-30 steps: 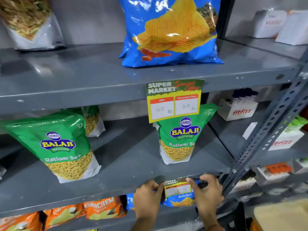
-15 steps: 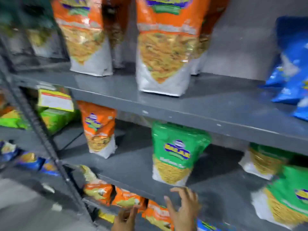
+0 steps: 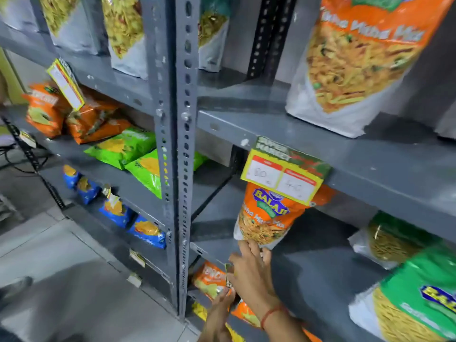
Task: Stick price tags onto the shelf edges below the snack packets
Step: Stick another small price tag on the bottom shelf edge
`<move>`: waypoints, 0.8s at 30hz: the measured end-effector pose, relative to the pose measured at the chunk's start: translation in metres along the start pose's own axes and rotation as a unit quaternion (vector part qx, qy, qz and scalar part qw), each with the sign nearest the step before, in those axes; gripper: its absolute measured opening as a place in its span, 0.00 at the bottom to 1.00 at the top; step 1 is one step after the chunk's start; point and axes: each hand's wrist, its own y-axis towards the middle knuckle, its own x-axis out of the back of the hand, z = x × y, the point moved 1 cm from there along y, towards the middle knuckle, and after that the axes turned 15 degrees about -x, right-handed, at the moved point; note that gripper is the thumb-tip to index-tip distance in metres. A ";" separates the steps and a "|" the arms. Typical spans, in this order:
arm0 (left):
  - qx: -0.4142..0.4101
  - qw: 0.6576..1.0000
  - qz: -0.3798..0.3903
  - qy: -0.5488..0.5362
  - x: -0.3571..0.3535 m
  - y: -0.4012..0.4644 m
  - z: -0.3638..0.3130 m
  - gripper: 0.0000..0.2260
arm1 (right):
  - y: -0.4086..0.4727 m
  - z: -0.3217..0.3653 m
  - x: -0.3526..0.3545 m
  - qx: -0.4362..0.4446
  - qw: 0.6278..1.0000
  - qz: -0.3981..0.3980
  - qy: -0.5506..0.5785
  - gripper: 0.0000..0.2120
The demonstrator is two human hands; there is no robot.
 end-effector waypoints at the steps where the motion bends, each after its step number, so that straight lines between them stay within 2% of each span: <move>1: -0.005 1.000 0.013 0.001 -0.001 0.002 -0.004 0.07 | 0.003 0.004 -0.003 0.004 1.000 0.002 -0.012 0.08; 4: 0.015 0.999 0.027 0.013 0.004 0.010 -0.009 0.10 | 0.005 0.008 -0.007 -0.006 0.999 0.002 -0.035 0.03; 7: 0.017 0.998 0.049 0.041 0.009 0.011 -0.015 0.10 | 0.001 0.005 -0.006 -0.041 0.999 -0.011 0.002 0.04; 11: -0.070 0.987 0.006 0.144 0.023 0.016 -0.028 0.07 | -0.015 -0.005 -0.006 -0.099 0.992 -0.031 0.075 0.07; 14: -0.147 0.964 0.019 0.221 0.031 0.018 -0.044 0.05 | -0.030 -0.013 -0.008 -0.176 0.976 -0.040 0.124 0.10; 16: -0.194 0.941 0.003 0.276 0.034 0.021 -0.054 0.11 | -0.041 -0.016 -0.012 -0.215 0.968 -0.034 0.125 0.11; 19: -0.229 0.917 -0.032 0.324 0.037 0.027 -0.064 0.14 | -0.056 -0.014 -0.021 -0.239 0.964 -0.023 0.117 0.11; 24: -0.252 0.851 -0.008 0.461 0.043 0.036 -0.066 0.13 | -0.061 -0.011 -0.029 -0.266 0.960 -0.012 0.086 0.12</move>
